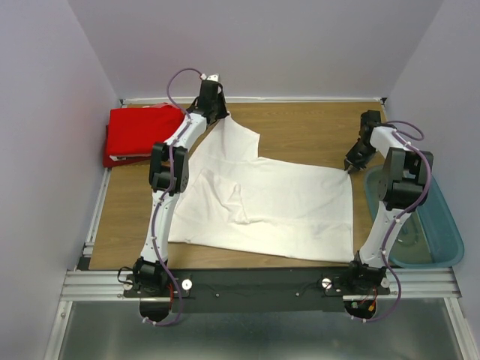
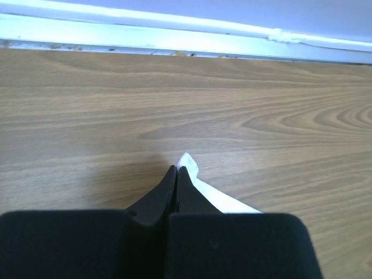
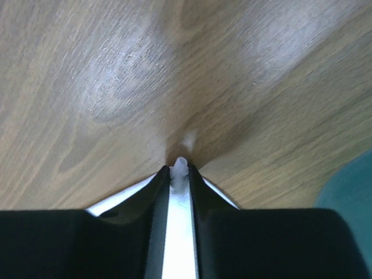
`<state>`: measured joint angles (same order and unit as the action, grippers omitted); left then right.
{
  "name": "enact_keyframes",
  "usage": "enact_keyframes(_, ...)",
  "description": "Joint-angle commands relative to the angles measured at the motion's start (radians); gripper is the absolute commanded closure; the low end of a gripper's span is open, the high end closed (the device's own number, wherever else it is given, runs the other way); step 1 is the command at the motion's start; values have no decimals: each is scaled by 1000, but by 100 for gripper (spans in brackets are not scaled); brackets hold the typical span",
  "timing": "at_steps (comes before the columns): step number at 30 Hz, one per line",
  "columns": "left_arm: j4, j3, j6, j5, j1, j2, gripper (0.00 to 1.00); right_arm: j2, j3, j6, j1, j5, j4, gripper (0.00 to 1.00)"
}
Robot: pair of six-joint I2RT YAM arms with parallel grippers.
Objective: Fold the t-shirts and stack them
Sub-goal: Fold the tshirt
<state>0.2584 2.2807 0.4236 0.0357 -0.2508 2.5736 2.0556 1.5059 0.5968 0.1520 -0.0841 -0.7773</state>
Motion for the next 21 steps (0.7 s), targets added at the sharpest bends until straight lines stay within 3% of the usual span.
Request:
enact_keyframes(1,-56,6,-13,96,13,-47,100,46,23,-6,3,9,30,79)
enact_keyframes(12,-186,94,-29,265,61,-30,100,81,161,-31,-11,58,29,100)
enact_keyframes(21,-249,77,-51,424,107,-84,100,69,258,-37,-15,105,18,99)
